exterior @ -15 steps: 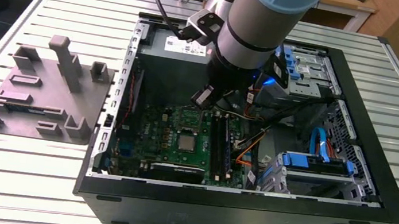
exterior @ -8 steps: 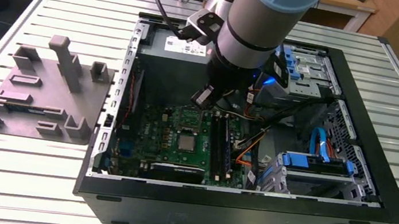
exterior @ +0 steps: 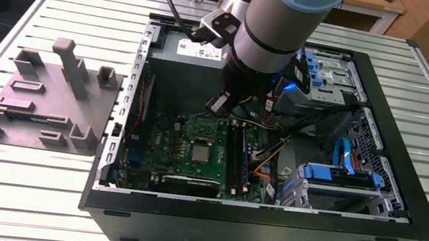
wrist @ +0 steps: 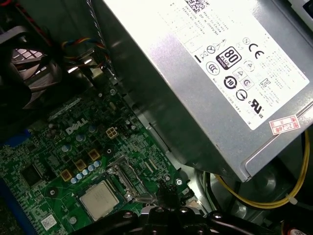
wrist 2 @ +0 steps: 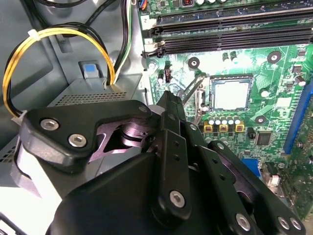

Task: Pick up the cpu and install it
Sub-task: 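Close the cpu cover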

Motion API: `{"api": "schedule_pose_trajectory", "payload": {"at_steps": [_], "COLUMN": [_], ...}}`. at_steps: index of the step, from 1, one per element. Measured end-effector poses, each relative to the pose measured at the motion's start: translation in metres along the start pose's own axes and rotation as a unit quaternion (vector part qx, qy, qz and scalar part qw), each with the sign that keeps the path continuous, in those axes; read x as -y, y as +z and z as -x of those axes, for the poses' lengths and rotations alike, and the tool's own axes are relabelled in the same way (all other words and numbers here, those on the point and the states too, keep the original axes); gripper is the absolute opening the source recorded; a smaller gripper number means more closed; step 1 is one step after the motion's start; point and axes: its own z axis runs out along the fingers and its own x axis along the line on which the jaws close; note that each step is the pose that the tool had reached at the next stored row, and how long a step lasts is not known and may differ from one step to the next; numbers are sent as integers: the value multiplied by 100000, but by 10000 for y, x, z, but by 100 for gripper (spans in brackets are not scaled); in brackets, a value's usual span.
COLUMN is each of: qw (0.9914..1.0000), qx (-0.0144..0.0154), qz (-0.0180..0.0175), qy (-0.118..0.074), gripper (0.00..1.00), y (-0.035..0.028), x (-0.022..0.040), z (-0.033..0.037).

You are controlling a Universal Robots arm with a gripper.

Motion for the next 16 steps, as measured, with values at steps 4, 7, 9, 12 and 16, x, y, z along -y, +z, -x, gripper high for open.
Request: {"api": "schedule_pose_trajectory", "payload": {"at_steps": [4,7,9,12,16], "qw": [100000,100000,99999,99999,99995], "qx": [-29,-47,-60,-91,-313], "qz": [12,21,29,42,-18], "qy": [-153,-271,-352,-516,-972], "gripper": [10,10,10,10,10], "y": [-5,-10,-12,-15,-17], "x": [-2,-3,-4,-6,-3], "z": [0,0,0,-2,-16]}}
